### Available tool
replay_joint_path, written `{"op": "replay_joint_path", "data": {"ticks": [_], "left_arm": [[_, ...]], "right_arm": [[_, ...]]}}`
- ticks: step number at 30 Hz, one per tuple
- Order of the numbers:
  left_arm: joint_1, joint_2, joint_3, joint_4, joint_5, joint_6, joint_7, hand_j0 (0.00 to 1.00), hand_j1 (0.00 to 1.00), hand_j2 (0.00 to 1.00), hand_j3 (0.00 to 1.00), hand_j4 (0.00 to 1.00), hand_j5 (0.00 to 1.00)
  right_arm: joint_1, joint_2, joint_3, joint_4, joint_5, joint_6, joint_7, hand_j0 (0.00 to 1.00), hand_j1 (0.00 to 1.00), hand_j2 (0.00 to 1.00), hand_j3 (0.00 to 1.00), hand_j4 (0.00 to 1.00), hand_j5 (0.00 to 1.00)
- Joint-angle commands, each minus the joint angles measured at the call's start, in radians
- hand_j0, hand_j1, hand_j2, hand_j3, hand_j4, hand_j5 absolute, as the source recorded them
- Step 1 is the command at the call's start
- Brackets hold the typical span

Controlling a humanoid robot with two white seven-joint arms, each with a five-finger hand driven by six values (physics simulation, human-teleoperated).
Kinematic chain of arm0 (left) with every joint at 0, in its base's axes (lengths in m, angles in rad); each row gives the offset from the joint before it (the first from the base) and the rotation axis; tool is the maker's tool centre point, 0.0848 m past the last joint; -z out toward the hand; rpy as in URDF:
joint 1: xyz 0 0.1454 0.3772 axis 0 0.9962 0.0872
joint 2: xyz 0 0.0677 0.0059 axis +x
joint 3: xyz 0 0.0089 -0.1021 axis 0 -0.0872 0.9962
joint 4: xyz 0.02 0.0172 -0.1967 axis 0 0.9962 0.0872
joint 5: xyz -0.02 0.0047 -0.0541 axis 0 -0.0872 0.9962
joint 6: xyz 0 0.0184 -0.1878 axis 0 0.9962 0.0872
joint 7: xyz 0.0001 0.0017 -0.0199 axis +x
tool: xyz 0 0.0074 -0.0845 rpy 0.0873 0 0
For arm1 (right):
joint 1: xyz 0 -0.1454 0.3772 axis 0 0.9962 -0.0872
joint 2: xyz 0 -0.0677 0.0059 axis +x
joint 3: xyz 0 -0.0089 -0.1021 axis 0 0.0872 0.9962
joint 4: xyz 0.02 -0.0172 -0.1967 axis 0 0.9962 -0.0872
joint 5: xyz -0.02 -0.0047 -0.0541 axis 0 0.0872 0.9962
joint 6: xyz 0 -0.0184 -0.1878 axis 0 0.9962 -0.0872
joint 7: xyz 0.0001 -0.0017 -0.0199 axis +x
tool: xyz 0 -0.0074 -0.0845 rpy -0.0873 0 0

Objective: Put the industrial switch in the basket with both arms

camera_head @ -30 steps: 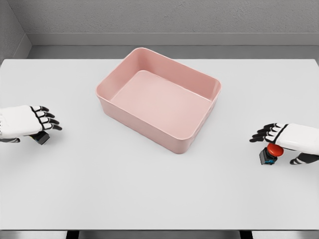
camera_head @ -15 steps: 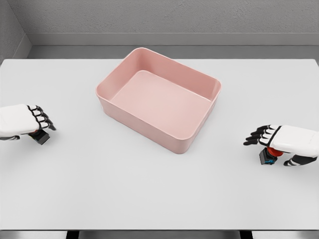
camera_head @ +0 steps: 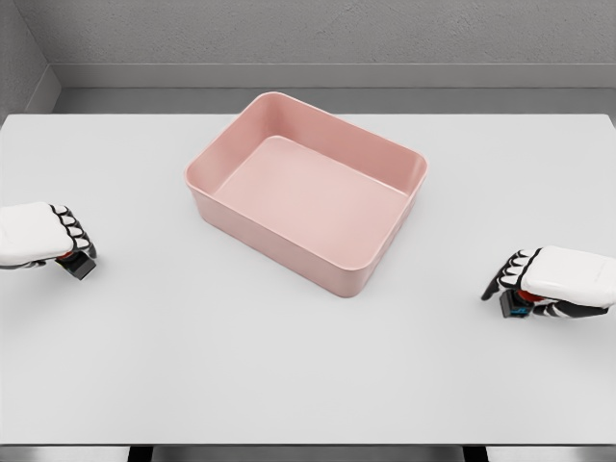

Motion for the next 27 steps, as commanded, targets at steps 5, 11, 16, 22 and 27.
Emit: {"op": "replay_joint_path", "data": {"ticks": [5, 11, 16, 22, 27], "left_arm": [[0.002, 0.000, 0.000, -0.002, 0.003, 0.001, -0.001, 0.47, 0.47, 0.47, 0.47, 0.47, 0.47], [0.000, 0.000, -0.004, -0.015, 0.005, 0.001, -0.006, 0.38, 0.38, 0.38, 0.38, 0.38, 0.38], [-0.052, -0.001, -0.003, -0.071, 0.015, 0.001, -0.006, 0.37, 0.37, 0.37, 0.37, 0.37, 0.37], [-0.136, -0.015, -0.001, -0.090, 0.055, 0.001, -0.001, 0.37, 0.37, 0.37, 0.37, 0.37, 0.37], [-0.196, -0.017, -0.004, -0.107, 0.118, 0.001, 0.002, 0.37, 0.37, 0.37, 0.37, 0.37, 0.37]], "right_arm": [[0.000, -0.002, -0.004, 0.001, 0.000, 0.001, 0.001, 0.59, 0.59, 0.59, 0.59, 0.59, 0.59], [0.000, -0.002, -0.019, 0.003, 0.000, 0.001, 0.000, 0.52, 0.52, 0.52, 0.52, 0.52, 0.52], [0.002, 0.000, -0.055, 0.006, 0.000, 0.001, 0.000, 0.50, 0.50, 0.50, 0.50, 0.50, 0.50], [0.000, 0.004, -0.084, 0.006, -0.003, 0.001, -0.005, 0.48, 0.48, 0.48, 0.48, 0.48, 0.48], [-0.008, 0.014, -0.105, 0.014, -0.006, 0.001, -0.008, 0.48, 0.48, 0.48, 0.48, 0.48, 0.48]]}}
